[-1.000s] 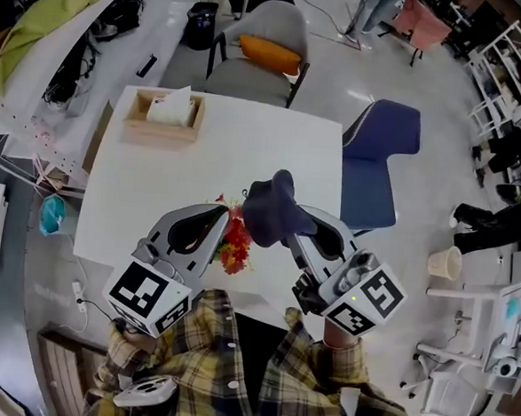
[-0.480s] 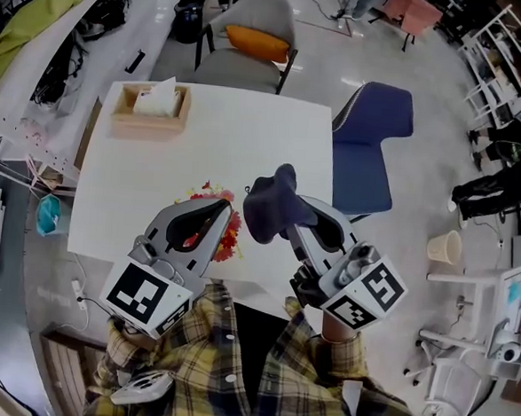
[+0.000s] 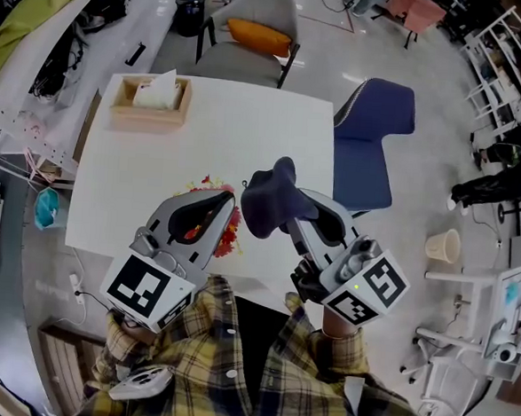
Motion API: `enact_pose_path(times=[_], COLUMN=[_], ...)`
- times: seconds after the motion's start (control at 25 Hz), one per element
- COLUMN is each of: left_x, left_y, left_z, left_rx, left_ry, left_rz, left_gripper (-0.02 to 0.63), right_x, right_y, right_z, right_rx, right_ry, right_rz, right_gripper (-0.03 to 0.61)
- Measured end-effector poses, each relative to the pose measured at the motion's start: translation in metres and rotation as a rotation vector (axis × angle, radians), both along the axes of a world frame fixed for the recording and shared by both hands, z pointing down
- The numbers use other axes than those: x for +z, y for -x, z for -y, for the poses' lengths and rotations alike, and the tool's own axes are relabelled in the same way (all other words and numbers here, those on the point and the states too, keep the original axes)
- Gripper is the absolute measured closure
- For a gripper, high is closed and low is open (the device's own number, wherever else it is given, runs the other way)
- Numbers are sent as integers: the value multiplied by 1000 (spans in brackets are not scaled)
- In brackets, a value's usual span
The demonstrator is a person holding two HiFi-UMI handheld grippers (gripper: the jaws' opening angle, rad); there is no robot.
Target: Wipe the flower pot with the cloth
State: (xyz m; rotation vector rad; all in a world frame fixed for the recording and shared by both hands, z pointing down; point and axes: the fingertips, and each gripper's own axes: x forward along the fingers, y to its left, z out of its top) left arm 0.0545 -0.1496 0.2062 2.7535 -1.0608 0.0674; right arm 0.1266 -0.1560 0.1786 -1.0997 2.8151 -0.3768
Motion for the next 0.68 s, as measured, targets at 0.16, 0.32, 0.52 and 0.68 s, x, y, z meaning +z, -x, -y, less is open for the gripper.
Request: enact_pose_path(times=[0.16, 0.32, 0.52, 0.68], left_x=[1, 0, -10, -28], left_y=[2, 2, 9, 11], left_z=[4, 11, 32, 51], left_rx=[-7, -3, -8, 33], left_ry=[1, 0, -40, -96], left_rz=[0, 12, 23, -17], left_gripper=[604, 604, 604, 604], right_x=[2, 2, 0, -2], right_y=[-2, -2, -2, -11], right_z=[3, 6, 11, 10], right_rx=[9, 11, 16, 68], right_ry=[6, 10, 6, -5], right_rz=[4, 3, -6, -4], right_gripper=[563, 563, 563, 563])
